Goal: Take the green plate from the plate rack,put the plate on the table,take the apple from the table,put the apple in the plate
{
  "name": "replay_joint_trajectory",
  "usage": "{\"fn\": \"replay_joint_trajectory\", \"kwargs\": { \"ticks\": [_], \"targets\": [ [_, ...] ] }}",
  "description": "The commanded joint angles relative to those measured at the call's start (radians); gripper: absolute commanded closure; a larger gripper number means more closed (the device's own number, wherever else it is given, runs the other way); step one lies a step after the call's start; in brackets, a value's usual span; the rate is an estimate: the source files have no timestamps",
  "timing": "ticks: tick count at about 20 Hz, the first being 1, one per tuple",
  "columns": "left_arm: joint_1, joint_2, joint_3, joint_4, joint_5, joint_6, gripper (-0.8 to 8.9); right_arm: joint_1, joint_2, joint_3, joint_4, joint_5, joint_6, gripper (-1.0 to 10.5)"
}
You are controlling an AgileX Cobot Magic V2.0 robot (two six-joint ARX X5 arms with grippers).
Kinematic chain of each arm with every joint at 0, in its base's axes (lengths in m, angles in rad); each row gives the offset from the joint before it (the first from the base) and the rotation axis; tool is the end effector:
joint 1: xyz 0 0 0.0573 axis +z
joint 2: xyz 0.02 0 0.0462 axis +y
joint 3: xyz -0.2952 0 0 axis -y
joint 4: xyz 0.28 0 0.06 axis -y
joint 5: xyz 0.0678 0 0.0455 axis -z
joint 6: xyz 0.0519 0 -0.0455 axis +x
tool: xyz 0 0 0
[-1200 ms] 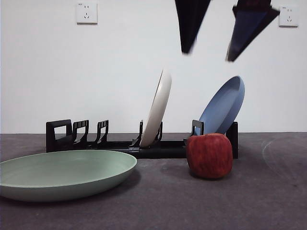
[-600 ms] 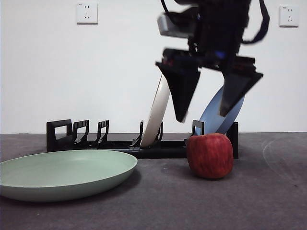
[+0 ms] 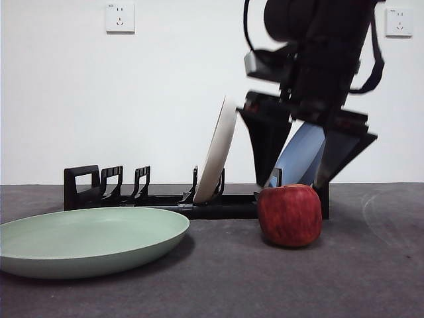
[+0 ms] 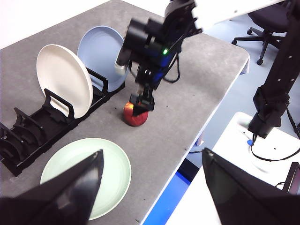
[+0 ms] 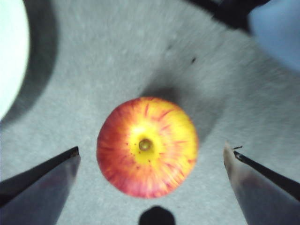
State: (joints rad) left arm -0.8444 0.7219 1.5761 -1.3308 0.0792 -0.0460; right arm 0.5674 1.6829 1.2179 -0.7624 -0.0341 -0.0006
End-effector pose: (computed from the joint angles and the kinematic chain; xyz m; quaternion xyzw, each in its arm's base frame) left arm 0.0257 -0.0351 0.4943 0.0681 0.2289 -0.4278 0.8717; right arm 0.3115 0.2006 0.2122 -0.1520 0.5555 0.2423 0.7808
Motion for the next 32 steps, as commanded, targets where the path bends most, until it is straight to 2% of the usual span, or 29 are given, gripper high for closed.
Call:
{"fn": "replay_joint_trajectory", "kwargs": {
  "ticks": [1, 6, 9, 12, 16, 19, 23, 28, 32],
  "targets": [
    [0.0, -0.004, -0.006, 0.0, 0.002, -0.006, 4.63, 0.001, 0.037, -0.012, 0.003, -0.004, -0.01, 4.3],
    [0.0, -0.003, -0.006, 0.0, -0.001, -0.006, 4.63, 0.001, 0.074, -0.012, 0.007, -0.004, -0.003, 4.6],
    [0.0, 0.001, -0.006, 0.0, -0.001, -0.006, 4.63, 0.002, 0.074, -0.012, -0.005, -0.003, -0.004, 7.8],
    [0.0, 0.005, -0.006, 0.0, -0.002, -0.006, 4.63, 0.002, 0.074, -0.012, -0.031, 0.001, -0.004, 9.6],
    [0.0, 0.007, -0.006, 0.0, -0.001, -0.006, 4.63, 0.003, 0.072, 0.004, -0.046, 0.0, 0.0, 9.6],
    [0.0, 0.007, -0.006, 0.0, -0.001, 0.004, 4.63, 0.004, 0.071, 0.079, -0.106, -0.012, 0.0, 9.6],
    [0.0, 0.006, -0.006, 0.0, 0.0, 0.013, 4.63, 0.043, 0.066, 0.225, -0.129, -0.15, 0.004, 9.6],
    [0.0, 0.006, -0.006, 0.0, 0.0, 0.014, 4.63, 0.185, 0.066, 0.358, -0.085, -0.144, 0.027, 9.6],
    [0.0, 0.006, -0.006, 0.0, 0.0, 0.014, 4.63, 0.288, 0.067, 0.383, 0.016, -0.081, 0.05, 9.6]
  ]
}}
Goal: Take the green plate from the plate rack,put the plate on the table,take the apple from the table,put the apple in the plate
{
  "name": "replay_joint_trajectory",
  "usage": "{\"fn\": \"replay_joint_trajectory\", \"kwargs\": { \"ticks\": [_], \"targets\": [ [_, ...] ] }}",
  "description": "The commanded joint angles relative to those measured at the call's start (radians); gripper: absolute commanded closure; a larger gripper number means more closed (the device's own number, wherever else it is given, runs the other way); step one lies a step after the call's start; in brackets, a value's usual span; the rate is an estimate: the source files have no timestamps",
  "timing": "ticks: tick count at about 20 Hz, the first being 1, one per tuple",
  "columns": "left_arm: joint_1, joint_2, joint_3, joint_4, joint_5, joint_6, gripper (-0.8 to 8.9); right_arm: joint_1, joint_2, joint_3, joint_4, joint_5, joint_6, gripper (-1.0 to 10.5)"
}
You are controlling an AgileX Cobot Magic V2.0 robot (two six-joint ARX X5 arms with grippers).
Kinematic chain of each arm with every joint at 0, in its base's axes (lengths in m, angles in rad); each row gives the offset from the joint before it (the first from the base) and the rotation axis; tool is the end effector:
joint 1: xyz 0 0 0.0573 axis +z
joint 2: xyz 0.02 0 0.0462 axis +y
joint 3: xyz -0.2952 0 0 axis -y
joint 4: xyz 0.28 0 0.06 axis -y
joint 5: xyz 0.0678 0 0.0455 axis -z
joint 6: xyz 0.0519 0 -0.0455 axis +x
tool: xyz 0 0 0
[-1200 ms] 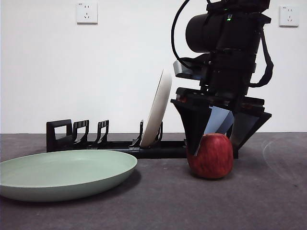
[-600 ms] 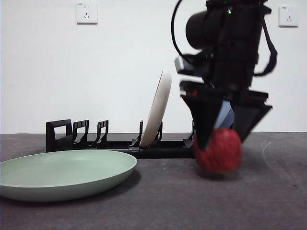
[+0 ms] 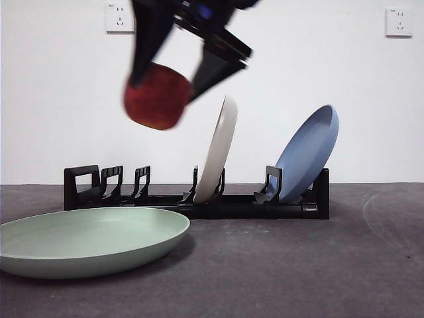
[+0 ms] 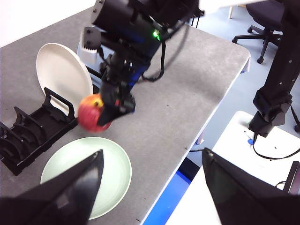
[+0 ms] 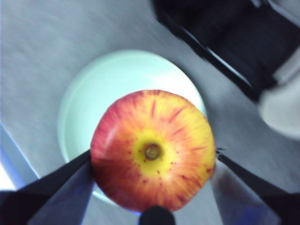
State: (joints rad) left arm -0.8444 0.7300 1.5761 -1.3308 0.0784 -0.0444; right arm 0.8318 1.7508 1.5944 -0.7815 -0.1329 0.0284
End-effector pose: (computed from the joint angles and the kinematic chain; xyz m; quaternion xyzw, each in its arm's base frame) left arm 0.0278 -0.0375 0.4941 0.0704 0.2321 -0.4271 0.8710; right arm 0.2841 0.3220 0.3134 -0.1435 0.4305 0.4077 0.7924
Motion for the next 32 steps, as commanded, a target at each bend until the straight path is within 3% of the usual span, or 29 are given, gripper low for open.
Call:
{"fn": "replay_joint_trajectory", "kwargs": {
  "ticks": [1, 15, 25, 32],
  "targets": [
    [0.0, -0.001, -0.006, 0.0, 0.0, 0.012, 4.63, 0.04, 0.001, 0.006, 0.06, 0.023, 0.025, 9.6],
    [0.0, 0.005, -0.006, 0.0, 0.0, 0.011, 4.63, 0.098, 0.209, 0.007, 0.145, 0.053, 0.076, 9.6],
    [0.0, 0.005, -0.006, 0.0, 0.001, 0.003, 4.63, 0.144, 0.29, 0.007, 0.122, 0.127, 0.075, 9.6],
    [0.0, 0.005, -0.006, 0.0, 0.004, 0.0, 4.63, 0.143, 0.309, 0.007, 0.131, 0.126, 0.066, 9.6]
  ]
}}
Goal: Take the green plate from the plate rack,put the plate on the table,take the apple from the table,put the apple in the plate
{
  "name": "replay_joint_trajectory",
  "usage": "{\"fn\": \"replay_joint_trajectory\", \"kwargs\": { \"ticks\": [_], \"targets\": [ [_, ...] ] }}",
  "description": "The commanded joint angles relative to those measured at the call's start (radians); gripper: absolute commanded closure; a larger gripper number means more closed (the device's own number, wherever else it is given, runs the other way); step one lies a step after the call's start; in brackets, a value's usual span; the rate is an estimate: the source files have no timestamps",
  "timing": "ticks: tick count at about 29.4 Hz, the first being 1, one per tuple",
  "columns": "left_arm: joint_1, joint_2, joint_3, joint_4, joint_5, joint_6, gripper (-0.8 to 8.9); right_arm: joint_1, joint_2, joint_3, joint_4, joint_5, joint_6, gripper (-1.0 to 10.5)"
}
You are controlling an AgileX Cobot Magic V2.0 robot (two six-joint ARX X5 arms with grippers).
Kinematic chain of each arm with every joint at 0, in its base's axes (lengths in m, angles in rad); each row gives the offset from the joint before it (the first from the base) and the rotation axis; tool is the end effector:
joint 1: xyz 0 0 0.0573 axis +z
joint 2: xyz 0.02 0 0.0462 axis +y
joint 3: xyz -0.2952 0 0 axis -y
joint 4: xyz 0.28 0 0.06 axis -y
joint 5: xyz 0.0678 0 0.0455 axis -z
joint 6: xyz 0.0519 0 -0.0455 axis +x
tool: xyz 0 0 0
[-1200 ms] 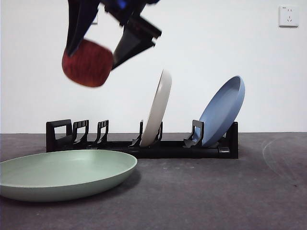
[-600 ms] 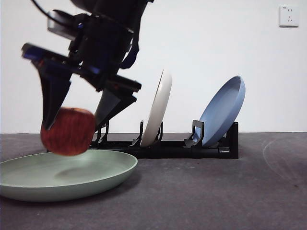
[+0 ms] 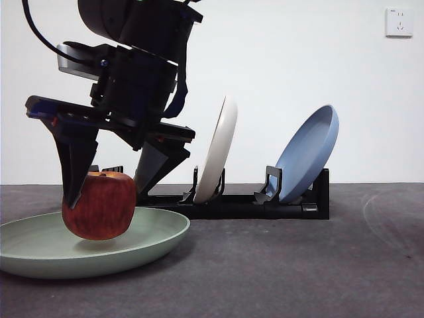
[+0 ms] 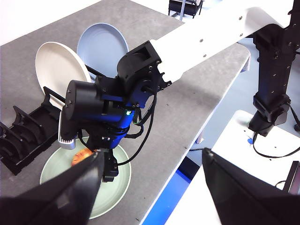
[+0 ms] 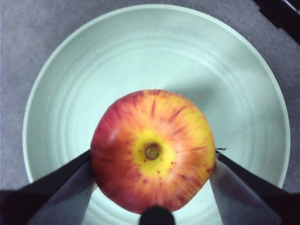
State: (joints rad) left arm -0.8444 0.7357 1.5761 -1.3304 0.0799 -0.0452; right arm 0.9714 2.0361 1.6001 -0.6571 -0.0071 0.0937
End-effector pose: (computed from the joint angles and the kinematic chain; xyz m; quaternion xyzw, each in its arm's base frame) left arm 0.0293 -0.0392 0.4940 0.0708 0.2348 -0.4274 0.8702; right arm 0.2742 0.4020 0.1972 -0.2054 0.4788 0.3795 0.7646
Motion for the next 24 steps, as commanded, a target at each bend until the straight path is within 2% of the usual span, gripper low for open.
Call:
{"fn": "replay_joint_trajectory", "kwargs": {
  "ticks": [1, 5, 7, 8, 9, 10, 12, 24],
  "targets": [
    [0.0, -0.001, -0.006, 0.0, 0.003, 0.001, 4.63, 0.004, 0.032, 0.002, 0.006, 0.0, -0.001, 9.6],
    [0.0, -0.001, -0.006, 0.0, 0.006, 0.001, 4.63, 0.004, 0.071, 0.002, 0.0, 0.0, 0.0, 9.6],
    [0.0, -0.001, -0.006, 0.0, 0.006, 0.001, 4.63, 0.01, 0.071, 0.002, 0.011, 0.0, 0.0, 9.2],
    [0.0, -0.001, -0.006, 0.0, 0.006, 0.001, 4.63, 0.01, 0.071, 0.002, 0.014, 0.0, 0.001, 8.1],
    [0.0, -0.001, -0.006, 0.0, 0.006, 0.001, 4.63, 0.01, 0.071, 0.002, 0.014, 0.0, 0.011, 6.4],
    [0.0, -0.001, -0.006, 0.0, 0.006, 0.001, 4.63, 0.01, 0.071, 0.002, 0.012, 0.0, 0.012, 5.3],
    [0.0, -0.001, -0.006, 0.0, 0.006, 0.001, 4.63, 0.01, 0.071, 0.002, 0.006, 0.003, 0.012, 4.3],
    [0.0, -0.001, -0.006, 0.0, 0.006, 0.001, 4.63, 0.01, 0.071, 0.035, -0.019, 0.008, 0.011, 4.3]
  ]
}}
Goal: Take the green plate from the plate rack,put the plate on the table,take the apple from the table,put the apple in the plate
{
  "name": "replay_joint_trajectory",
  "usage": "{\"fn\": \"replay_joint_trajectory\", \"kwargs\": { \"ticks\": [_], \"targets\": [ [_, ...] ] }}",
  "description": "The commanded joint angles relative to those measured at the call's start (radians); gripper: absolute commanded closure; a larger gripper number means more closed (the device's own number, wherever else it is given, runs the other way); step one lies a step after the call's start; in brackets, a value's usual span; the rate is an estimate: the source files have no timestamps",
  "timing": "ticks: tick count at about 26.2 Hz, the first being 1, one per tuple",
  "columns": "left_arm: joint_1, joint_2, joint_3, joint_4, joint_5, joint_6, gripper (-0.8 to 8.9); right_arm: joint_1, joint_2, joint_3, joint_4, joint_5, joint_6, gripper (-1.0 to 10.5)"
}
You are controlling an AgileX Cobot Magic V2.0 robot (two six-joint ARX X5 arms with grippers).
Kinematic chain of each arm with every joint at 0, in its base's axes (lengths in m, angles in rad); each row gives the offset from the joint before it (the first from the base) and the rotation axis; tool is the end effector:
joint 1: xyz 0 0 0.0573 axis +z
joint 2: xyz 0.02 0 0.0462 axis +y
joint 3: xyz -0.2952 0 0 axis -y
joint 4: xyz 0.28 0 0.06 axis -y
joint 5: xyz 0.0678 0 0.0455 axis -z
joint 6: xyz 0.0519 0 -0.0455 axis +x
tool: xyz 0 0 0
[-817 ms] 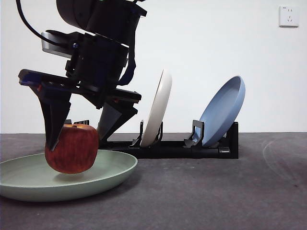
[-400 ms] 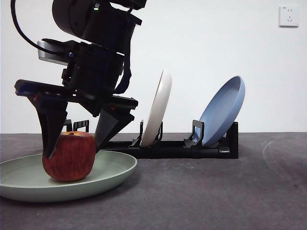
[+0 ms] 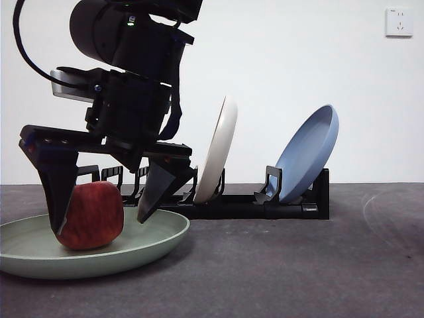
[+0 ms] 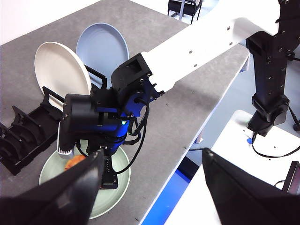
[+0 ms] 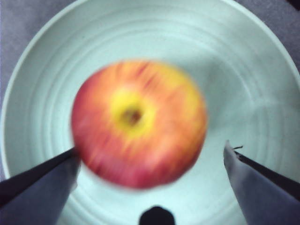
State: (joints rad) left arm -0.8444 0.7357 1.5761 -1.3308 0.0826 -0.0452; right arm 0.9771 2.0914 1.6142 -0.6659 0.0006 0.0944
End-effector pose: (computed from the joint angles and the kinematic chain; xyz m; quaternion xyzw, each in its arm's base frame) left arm 0.0291 -0.0392 0.4939 0.0706 0.2351 -0.4285 0.8696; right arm 0.2757 0.4084 0.1754 -0.2187 0.4957 0.3716 0.7539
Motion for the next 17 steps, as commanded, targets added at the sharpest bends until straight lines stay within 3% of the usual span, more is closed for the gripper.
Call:
{"fn": "replay_joint_trajectory", "kwargs": {
  "ticks": [1, 8, 17],
  "targets": [
    [0.0, -0.001, -0.006, 0.0, 0.003, 0.001, 4.63, 0.005, 0.015, 0.036, -0.025, 0.001, 0.01, 4.3],
    [0.0, -0.001, -0.006, 0.0, 0.003, 0.002, 4.63, 0.004, 0.015, 0.217, -0.208, 0.0, -0.027, 4.3],
    [0.0, 0.002, -0.006, 0.0, -0.006, 0.029, 4.63, -0.003, 0.01, 0.586, -0.65, 0.001, -0.131, 4.4]
  ]
}}
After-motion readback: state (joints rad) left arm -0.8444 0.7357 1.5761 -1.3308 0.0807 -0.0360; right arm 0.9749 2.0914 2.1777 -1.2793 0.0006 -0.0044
